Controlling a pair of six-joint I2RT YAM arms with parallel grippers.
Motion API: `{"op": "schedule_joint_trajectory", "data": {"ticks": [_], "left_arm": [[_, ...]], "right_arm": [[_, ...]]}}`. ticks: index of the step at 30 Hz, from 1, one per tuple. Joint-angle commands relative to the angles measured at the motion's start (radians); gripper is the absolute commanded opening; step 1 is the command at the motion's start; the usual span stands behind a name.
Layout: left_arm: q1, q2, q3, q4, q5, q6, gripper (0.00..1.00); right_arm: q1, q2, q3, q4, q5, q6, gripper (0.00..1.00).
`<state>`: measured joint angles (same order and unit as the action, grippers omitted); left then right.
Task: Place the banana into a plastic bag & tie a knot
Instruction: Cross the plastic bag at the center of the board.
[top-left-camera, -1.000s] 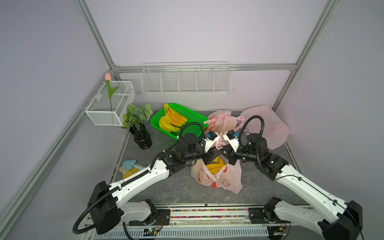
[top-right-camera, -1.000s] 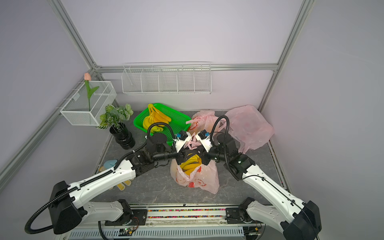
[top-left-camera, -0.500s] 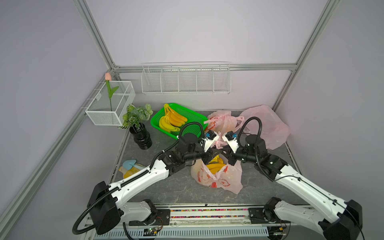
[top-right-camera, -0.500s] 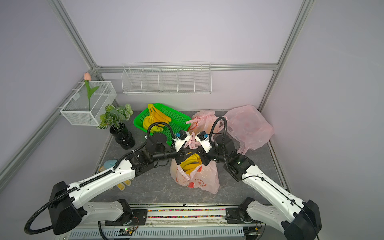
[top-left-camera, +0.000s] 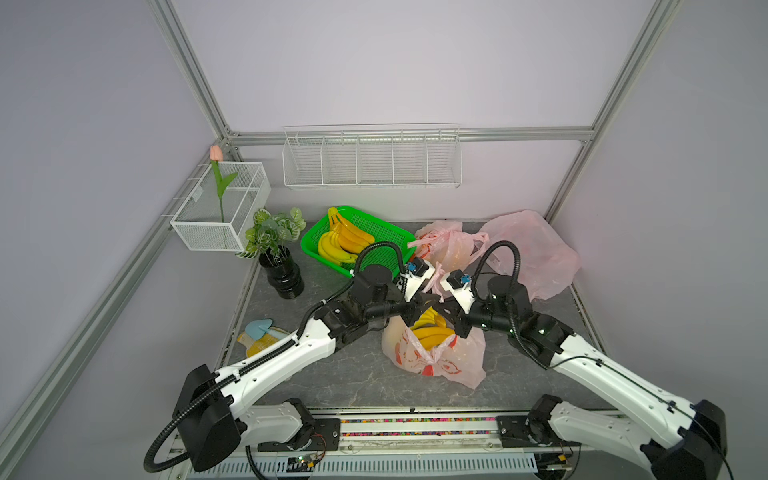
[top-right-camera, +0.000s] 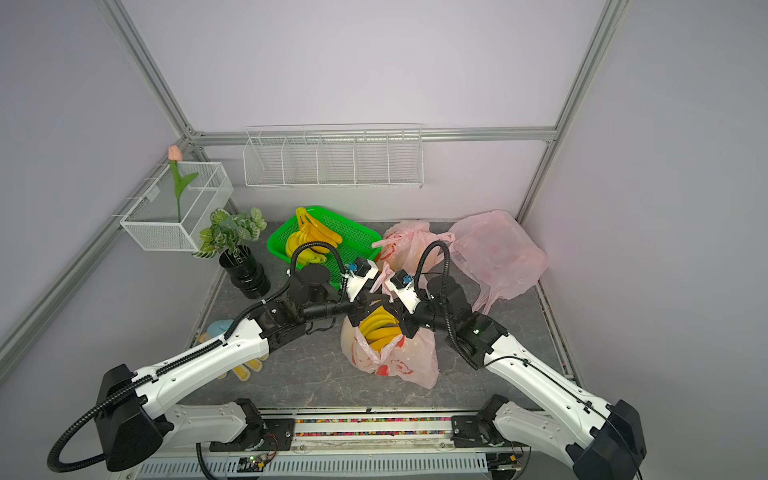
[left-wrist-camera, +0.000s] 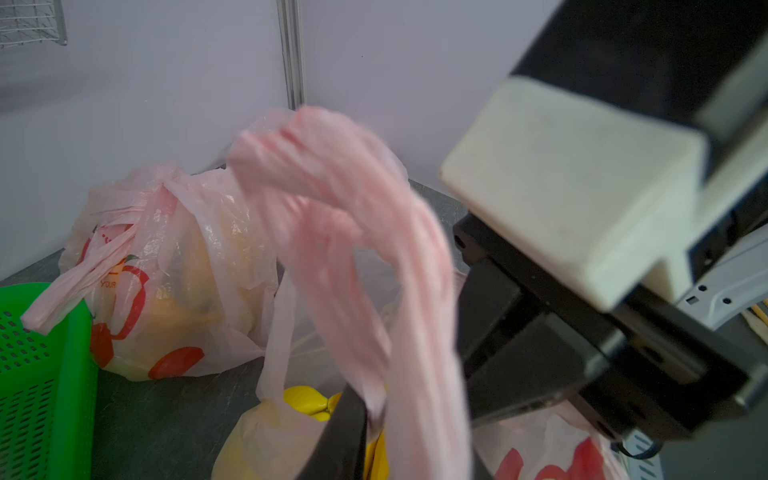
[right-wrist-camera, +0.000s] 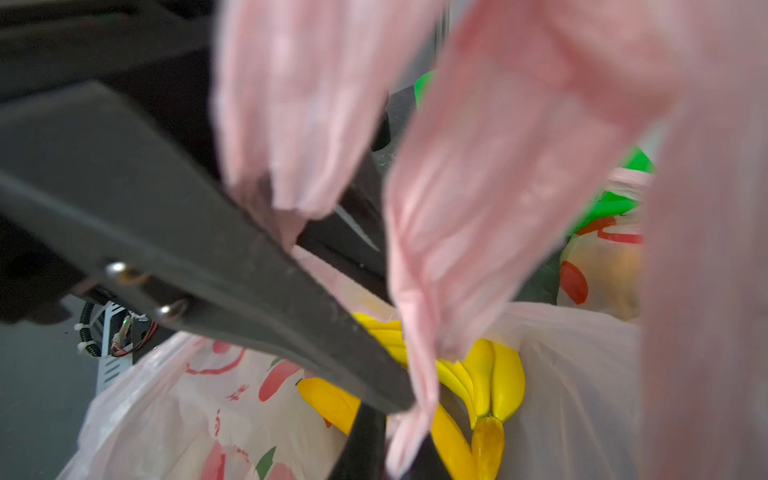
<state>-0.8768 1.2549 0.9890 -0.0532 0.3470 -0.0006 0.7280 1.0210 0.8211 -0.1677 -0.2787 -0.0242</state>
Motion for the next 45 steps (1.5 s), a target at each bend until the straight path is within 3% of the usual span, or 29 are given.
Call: {"op": "schedule_joint_trajectory", "data": {"ticks": [1,16,21,27,35,45], "left_arm": [[0.005,-0.019,-0.005,0.026,0.008,0.006,0.29],[0.005,-0.008,0.019,0.009,0.081,0.004,0.42],[0.005,0.018,0.043,-0.006,0.092,0.001,0.25],[0.007,0.006,0.026,-0.013,0.041,0.014,0.02],[0.01,-0.013,-0.017,-0.002,0.033,0.042,0.02],[0.008,0.024,-0.017,0.016,0.189,0.139,0.03]], "right_arm": [[0.006,-0.015,-0.003,-0.004,-0.038,-0.022,0.1],[0.036,0.01,-0.003,-0.025,0.019,-0.05,0.1],[0.042,0.011,0.0,-0.023,0.023,-0.049,0.15],[0.033,-0.068,-0.016,-0.03,0.049,-0.006,0.44],[-0.03,-0.214,0.009,-0.066,0.05,0.091,0.59],[-0.099,-0.074,0.176,-0.078,-0.001,0.111,0.57]]}}
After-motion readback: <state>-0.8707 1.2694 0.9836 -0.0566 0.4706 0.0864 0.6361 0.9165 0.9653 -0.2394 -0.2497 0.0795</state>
